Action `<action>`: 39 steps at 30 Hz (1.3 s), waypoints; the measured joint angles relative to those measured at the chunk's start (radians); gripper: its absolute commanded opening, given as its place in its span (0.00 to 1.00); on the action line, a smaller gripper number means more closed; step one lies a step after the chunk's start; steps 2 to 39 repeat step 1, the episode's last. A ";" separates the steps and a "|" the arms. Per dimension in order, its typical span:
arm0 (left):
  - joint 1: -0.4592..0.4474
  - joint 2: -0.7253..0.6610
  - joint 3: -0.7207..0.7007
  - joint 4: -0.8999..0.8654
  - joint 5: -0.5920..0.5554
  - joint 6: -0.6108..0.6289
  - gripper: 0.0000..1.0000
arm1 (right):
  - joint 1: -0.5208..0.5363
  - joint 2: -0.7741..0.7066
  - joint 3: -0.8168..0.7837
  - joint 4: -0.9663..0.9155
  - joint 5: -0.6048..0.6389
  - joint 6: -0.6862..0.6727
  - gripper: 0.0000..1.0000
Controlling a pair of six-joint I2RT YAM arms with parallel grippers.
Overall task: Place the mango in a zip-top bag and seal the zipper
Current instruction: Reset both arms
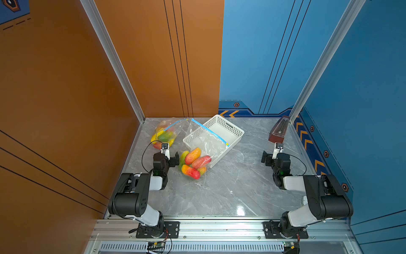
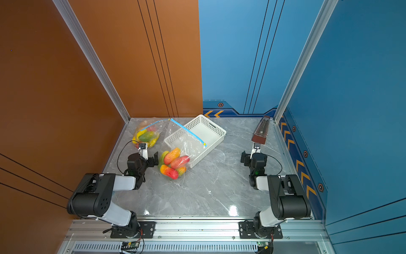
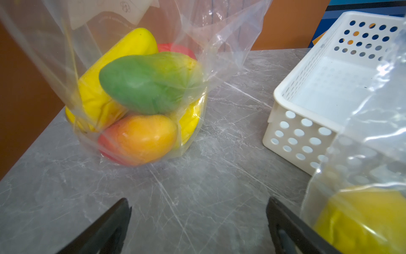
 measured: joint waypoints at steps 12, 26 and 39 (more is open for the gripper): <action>0.000 0.000 0.000 0.000 0.000 0.000 0.98 | 0.000 0.000 0.000 -0.002 -0.003 0.000 1.00; 0.000 0.000 0.000 0.000 0.000 0.000 0.98 | 0.000 0.000 0.000 -0.002 -0.003 0.000 1.00; 0.000 0.000 0.000 0.000 0.000 0.000 0.98 | 0.000 0.000 0.000 -0.002 -0.003 0.000 1.00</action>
